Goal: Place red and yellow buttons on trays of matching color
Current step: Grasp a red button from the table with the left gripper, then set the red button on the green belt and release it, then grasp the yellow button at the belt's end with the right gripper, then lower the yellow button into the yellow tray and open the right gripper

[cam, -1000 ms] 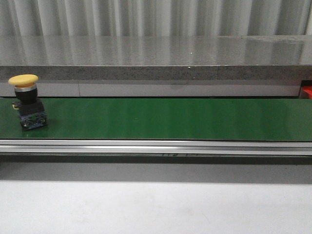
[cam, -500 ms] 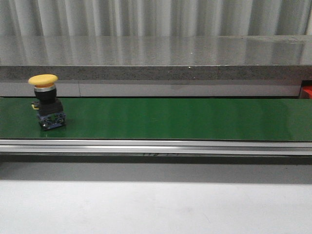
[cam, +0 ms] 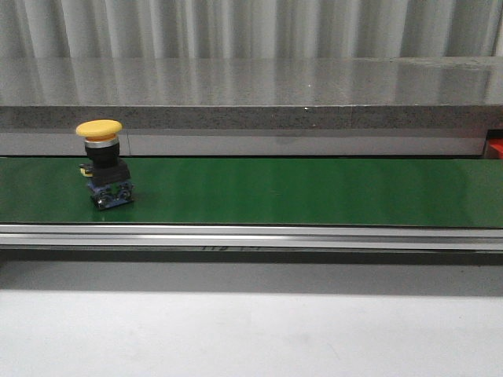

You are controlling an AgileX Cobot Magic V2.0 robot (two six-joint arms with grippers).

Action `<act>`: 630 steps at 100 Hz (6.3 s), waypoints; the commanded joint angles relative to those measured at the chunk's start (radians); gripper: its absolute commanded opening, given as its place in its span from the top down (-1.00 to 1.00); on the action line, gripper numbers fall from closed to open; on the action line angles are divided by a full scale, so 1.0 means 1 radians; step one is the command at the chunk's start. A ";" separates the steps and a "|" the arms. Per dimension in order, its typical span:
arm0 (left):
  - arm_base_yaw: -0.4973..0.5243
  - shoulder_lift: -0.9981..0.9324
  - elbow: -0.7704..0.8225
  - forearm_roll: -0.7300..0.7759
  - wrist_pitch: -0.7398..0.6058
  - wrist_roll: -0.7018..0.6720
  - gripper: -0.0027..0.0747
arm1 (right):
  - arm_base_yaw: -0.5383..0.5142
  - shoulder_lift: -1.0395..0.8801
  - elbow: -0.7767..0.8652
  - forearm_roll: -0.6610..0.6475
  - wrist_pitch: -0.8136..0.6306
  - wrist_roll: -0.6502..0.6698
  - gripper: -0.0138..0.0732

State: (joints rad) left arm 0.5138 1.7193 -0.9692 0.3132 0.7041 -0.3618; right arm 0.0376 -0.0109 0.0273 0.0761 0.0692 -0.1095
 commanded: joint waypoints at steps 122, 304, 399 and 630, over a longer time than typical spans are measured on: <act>-0.485 -0.060 -0.365 -0.306 0.252 0.294 0.98 | 0.000 0.008 -0.019 -0.008 -0.076 0.003 0.82; -0.598 -1.540 0.574 -0.323 -0.201 0.330 0.98 | 0.001 0.497 -0.686 0.167 0.527 0.007 0.82; -0.598 -1.540 0.574 -0.323 -0.201 0.330 0.98 | 0.168 1.257 -0.973 0.451 0.636 -0.395 -0.75; -0.598 -1.540 0.574 -0.323 -0.201 0.330 0.98 | -0.710 1.677 -1.104 0.129 0.518 0.070 0.27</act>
State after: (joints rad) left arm -0.0801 0.1706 -0.3688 0.0000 0.5828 -0.0211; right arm -0.6656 1.6980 -1.0503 0.1972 0.6152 -0.0383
